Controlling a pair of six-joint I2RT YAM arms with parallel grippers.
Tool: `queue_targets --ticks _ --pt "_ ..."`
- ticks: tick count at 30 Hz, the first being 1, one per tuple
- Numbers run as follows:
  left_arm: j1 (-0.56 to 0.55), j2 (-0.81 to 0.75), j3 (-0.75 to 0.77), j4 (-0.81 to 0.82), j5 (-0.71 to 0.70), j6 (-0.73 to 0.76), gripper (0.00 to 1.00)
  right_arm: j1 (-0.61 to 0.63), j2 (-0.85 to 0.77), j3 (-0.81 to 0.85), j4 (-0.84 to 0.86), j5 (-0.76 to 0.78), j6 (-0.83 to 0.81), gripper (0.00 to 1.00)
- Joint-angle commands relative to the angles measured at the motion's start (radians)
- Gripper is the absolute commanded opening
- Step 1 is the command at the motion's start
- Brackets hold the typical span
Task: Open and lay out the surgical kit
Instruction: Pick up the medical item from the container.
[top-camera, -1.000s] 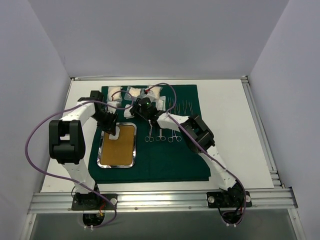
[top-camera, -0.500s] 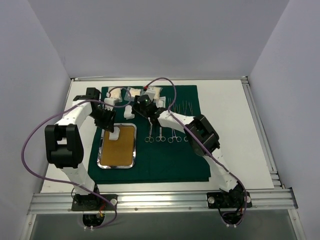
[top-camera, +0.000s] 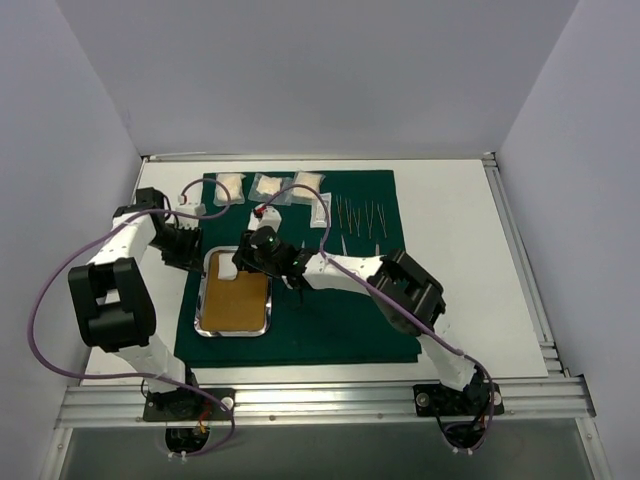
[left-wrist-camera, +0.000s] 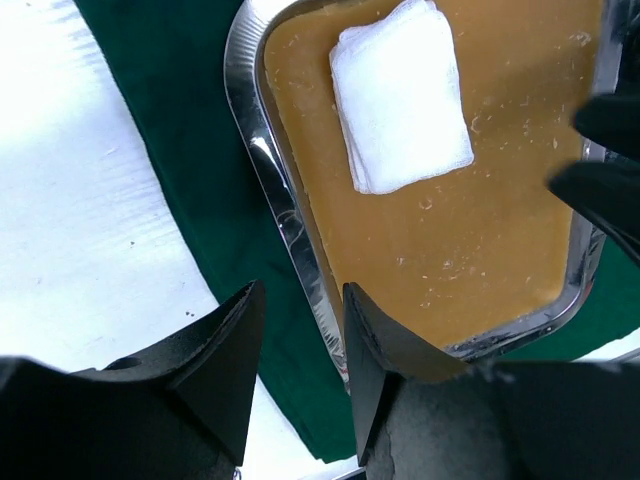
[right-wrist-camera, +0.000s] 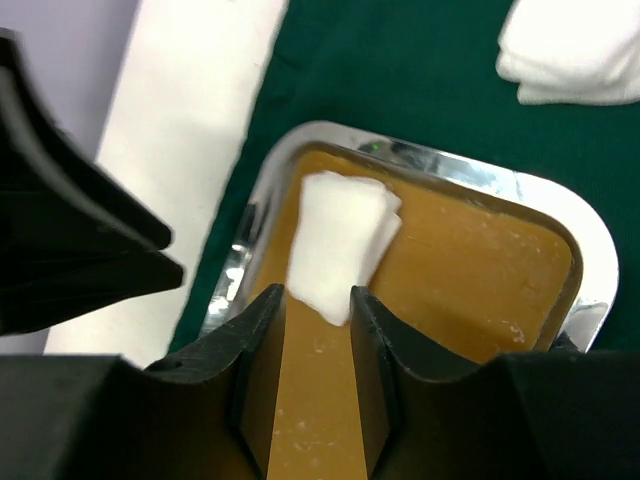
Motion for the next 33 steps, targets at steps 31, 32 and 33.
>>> queue_targets --ticks 31,32,33 --pt "-0.116 0.202 0.062 0.100 0.000 -0.024 0.37 -0.047 0.236 0.103 0.139 -0.173 0.211 0.23" --pt "-0.116 0.202 0.061 0.100 0.001 -0.024 0.37 -0.049 0.237 0.095 0.153 -0.174 0.218 0.21" --pt "-0.116 0.199 0.062 0.103 0.004 -0.024 0.37 -0.052 0.239 0.096 0.162 -0.177 0.221 0.20"
